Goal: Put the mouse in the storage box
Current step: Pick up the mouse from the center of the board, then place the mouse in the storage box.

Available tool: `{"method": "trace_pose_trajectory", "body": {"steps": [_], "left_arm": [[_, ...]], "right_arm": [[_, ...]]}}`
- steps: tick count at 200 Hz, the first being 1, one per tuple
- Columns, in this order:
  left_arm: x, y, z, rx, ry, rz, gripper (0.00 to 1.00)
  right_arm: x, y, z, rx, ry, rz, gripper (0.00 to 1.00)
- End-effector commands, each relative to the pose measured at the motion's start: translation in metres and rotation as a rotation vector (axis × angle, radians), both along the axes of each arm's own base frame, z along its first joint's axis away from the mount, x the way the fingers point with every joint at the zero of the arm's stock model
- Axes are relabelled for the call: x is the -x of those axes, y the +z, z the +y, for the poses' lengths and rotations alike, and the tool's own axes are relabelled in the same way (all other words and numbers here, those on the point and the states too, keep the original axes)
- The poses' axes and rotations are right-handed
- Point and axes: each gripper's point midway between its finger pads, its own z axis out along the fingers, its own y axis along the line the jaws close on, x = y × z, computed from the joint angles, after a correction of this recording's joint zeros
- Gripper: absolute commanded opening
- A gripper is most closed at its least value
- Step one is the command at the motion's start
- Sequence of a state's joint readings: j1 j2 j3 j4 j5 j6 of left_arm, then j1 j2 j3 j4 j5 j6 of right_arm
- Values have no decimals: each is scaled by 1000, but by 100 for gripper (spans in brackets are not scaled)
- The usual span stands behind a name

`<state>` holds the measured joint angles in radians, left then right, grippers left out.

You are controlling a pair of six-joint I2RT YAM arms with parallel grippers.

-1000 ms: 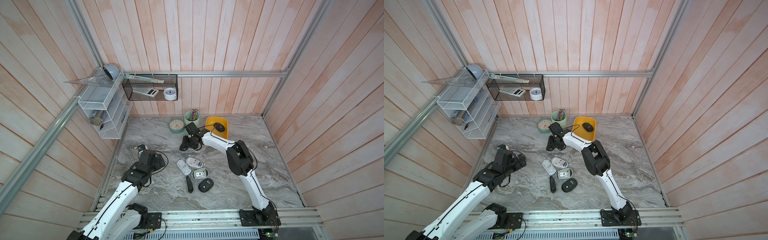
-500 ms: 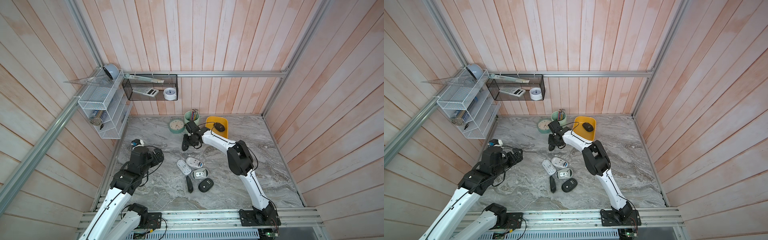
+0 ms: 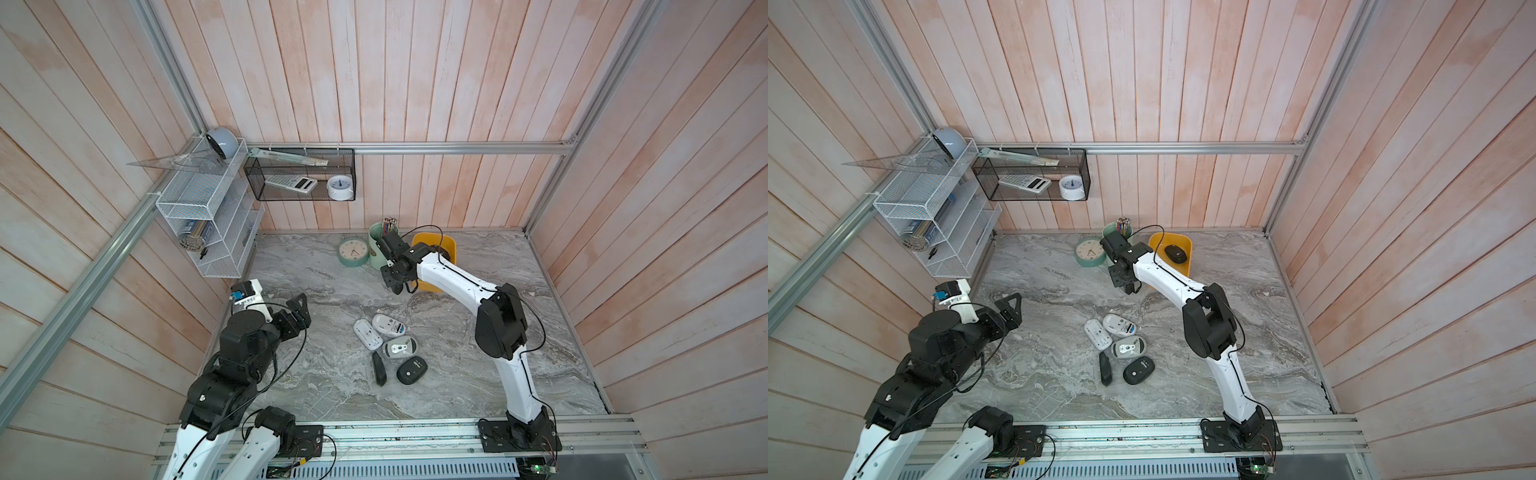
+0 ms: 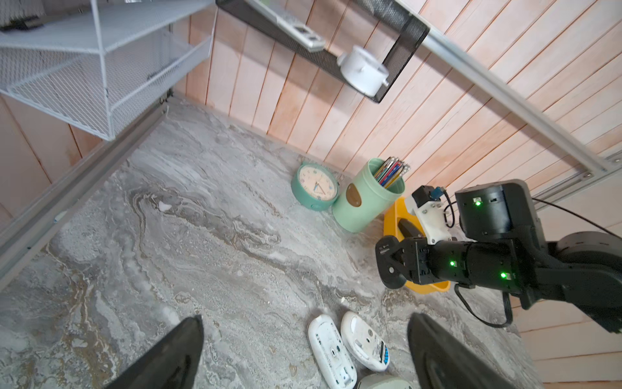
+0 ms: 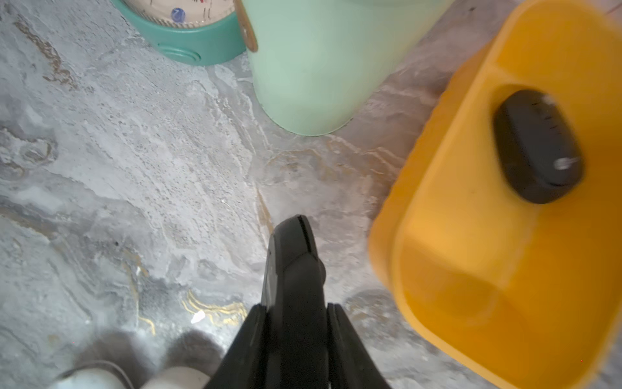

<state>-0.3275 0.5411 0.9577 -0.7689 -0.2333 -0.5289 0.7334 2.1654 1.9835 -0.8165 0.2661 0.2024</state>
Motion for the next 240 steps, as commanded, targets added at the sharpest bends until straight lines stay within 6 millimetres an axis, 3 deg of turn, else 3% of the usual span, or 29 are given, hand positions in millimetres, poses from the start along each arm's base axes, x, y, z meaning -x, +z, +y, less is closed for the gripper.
{"method": "trace_pose_trajectory", "body": {"steps": [1, 22, 45, 71, 99, 159, 240], "left_arm": [[13, 23, 17, -94, 38, -65, 100], [20, 29, 30, -154, 82, -89, 100], [18, 17, 32, -189, 86, -77, 100], [13, -3, 27, -190, 67, -43, 100], [15, -2, 30, -189, 81, -48, 100], [17, -2, 29, -181, 77, -56, 100], [20, -1, 35, -182, 104, -62, 100]], "right_arm": [[4, 26, -32, 204, 107, -90, 10], [-1, 41, -51, 258, 126, -152, 10], [-10, 50, -78, 312, 121, -195, 10], [-27, 40, -112, 447, 106, -213, 10], [-51, 22, -140, 528, 54, -186, 10], [-96, -6, -144, 634, 76, -186, 10], [-125, -40, -143, 644, 82, -176, 10]]}}
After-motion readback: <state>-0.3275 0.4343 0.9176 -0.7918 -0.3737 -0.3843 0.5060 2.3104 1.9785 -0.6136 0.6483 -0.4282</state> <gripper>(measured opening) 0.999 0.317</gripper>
